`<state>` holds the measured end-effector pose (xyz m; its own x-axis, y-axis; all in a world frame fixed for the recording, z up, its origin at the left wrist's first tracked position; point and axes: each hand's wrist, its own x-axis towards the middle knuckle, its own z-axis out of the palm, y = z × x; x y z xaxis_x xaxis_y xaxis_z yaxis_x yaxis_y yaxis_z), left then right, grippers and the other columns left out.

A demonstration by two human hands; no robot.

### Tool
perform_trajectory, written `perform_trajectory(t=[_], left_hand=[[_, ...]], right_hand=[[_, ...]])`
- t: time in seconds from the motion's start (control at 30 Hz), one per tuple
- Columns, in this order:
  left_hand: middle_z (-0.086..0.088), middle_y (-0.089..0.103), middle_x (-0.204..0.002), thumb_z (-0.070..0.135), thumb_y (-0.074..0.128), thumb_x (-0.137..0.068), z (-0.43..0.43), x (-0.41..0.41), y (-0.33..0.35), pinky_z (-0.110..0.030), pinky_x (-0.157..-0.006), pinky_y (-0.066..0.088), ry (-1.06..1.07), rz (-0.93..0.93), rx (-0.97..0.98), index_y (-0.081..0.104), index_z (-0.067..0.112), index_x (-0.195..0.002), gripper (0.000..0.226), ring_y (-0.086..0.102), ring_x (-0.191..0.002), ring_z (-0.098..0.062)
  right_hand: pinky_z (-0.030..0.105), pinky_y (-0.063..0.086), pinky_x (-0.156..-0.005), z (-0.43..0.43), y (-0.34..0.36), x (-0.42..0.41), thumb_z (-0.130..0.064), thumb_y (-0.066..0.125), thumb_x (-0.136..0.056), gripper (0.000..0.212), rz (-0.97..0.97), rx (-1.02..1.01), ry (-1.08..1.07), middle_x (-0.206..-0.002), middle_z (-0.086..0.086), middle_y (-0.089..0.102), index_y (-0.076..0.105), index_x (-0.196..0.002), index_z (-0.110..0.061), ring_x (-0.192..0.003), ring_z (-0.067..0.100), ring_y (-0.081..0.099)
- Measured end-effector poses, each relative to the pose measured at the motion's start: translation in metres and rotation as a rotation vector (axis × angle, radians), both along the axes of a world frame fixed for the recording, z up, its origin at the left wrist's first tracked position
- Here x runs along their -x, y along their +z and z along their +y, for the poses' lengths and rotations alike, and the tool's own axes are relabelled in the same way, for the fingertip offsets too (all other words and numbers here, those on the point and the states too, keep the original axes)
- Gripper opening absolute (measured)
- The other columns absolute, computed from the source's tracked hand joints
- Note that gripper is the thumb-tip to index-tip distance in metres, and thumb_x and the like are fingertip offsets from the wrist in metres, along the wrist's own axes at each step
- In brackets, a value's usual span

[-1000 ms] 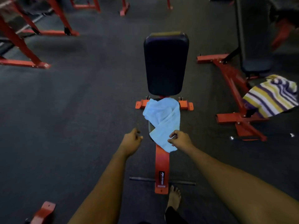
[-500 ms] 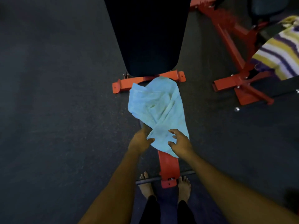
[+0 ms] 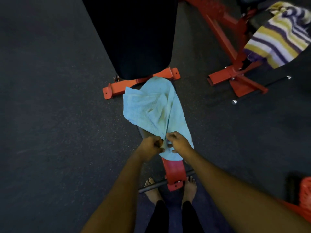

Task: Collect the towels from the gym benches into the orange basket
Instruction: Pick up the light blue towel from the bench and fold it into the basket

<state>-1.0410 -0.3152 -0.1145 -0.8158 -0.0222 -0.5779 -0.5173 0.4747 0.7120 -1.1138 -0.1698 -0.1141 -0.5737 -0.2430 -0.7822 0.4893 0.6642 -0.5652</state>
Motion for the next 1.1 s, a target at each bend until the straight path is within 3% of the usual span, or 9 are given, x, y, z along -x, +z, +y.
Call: perform_trajectory(t=[0.07, 0.17, 0.3, 0.47, 0.57, 0.73, 0.9, 1.0, 1.1], left_hand=[[0.002, 0.073, -0.088, 0.013, 0.073, -0.08, 0.008, 0.001, 0.026, -0.028, -0.078, 0.056, -0.057, 0.023, -0.135, 0.071, 0.012, -0.09, 0.011, 0.068, -0.082, -0.01], [-0.003, 0.076, -0.093, 0.004, 0.066, -0.079, 0.012, 0.01, 0.07, -0.035, -0.088, 0.057, -0.03, -0.012, -0.258, 0.073, 0.011, -0.09, 0.015, 0.071, -0.092, -0.015], [-0.009, 0.071, -0.093, -0.002, 0.059, -0.069, 0.007, 0.031, 0.127, -0.046, -0.077, 0.058, 0.16, 0.123, -0.088, 0.055, 0.011, -0.087, 0.022, 0.071, -0.086, -0.022], [-0.018, 0.056, -0.127, 0.001, 0.054, -0.087, 0.022, 0.05, 0.123, -0.032, -0.071, 0.052, 0.09, -0.102, 0.053, 0.036, 0.016, -0.133, 0.052, 0.059, -0.101, -0.026], [-0.025, 0.054, -0.128, 0.005, 0.051, -0.091, 0.031, 0.042, 0.077, -0.041, -0.082, 0.05, 0.093, -0.184, 0.119, 0.018, 0.01, -0.146, 0.065, 0.057, -0.102, -0.032], [-0.024, 0.055, -0.127, 0.004, 0.043, -0.092, 0.042, 0.019, 0.002, -0.033, -0.085, 0.045, -0.028, -0.216, 0.17, 0.044, -0.001, -0.131, 0.039, 0.059, -0.095, -0.027], [-0.019, 0.057, -0.09, -0.002, 0.044, -0.083, 0.031, 0.004, -0.041, -0.045, -0.077, 0.051, 0.251, -0.097, 0.12, 0.052, -0.005, -0.093, 0.014, 0.057, -0.082, -0.031], [0.0, 0.054, -0.082, -0.003, 0.044, -0.091, 0.032, 0.01, -0.02, -0.024, -0.071, 0.047, 0.289, -0.181, -0.036, 0.054, 0.016, -0.083, 0.022, 0.053, -0.075, -0.01], [0.003, 0.055, -0.08, -0.005, 0.044, -0.091, 0.029, 0.014, -0.015, -0.012, -0.059, 0.045, 0.236, -0.281, -0.128, 0.06, 0.007, -0.094, 0.021, 0.051, -0.072, -0.006]], right_hand=[[0.039, 0.057, -0.075, -0.002, 0.016, 0.001, -0.047, 0.063, -0.089, 0.028, -0.001, -0.02, -0.039, -0.101, 0.009, 0.069, 0.06, -0.09, -0.019, -0.095, 0.025, 0.066], [0.042, 0.06, -0.078, 0.005, 0.051, 0.006, -0.014, 0.063, -0.085, 0.01, 0.139, -0.036, -0.052, -0.089, 0.009, 0.071, 0.065, -0.078, -0.02, -0.088, 0.03, 0.07], [0.039, 0.057, -0.087, 0.019, 0.102, 0.025, 0.002, 0.052, -0.087, 0.023, 0.209, 0.01, -0.024, -0.092, 0.006, 0.069, 0.07, -0.084, -0.011, -0.091, 0.022, 0.066], [0.037, 0.056, -0.079, 0.032, 0.112, 0.027, 0.011, 0.044, -0.087, 0.029, 0.178, 0.062, -0.007, -0.082, 0.007, 0.065, 0.066, -0.08, -0.007, -0.078, 0.02, 0.062], [0.035, 0.055, -0.088, 0.033, 0.068, 0.015, 0.005, 0.052, -0.087, 0.022, 0.237, 0.029, 0.015, -0.097, 0.01, 0.069, 0.067, -0.086, -0.01, -0.091, 0.024, 0.066], [0.029, 0.047, -0.095, 0.033, 0.007, -0.017, -0.002, 0.065, -0.082, 0.042, 0.205, -0.072, 0.024, -0.122, 0.011, 0.063, 0.056, -0.123, -0.01, -0.114, 0.026, 0.061], [0.031, 0.043, -0.102, 0.023, -0.02, -0.032, 0.001, 0.061, -0.084, 0.052, 0.153, -0.055, 0.052, -0.134, 0.012, 0.057, 0.05, -0.133, -0.007, -0.124, 0.027, 0.055], [0.031, 0.045, -0.101, 0.017, -0.029, -0.033, -0.001, 0.06, -0.085, 0.053, 0.138, -0.039, 0.074, -0.132, 0.011, 0.058, 0.049, -0.136, -0.011, -0.122, 0.028, 0.056], [0.027, 0.045, -0.094, 0.016, -0.028, -0.035, -0.008, 0.066, -0.085, 0.057, 0.127, -0.014, 0.113, -0.129, 0.006, 0.06, 0.047, -0.138, -0.016, -0.119, 0.025, 0.057]])
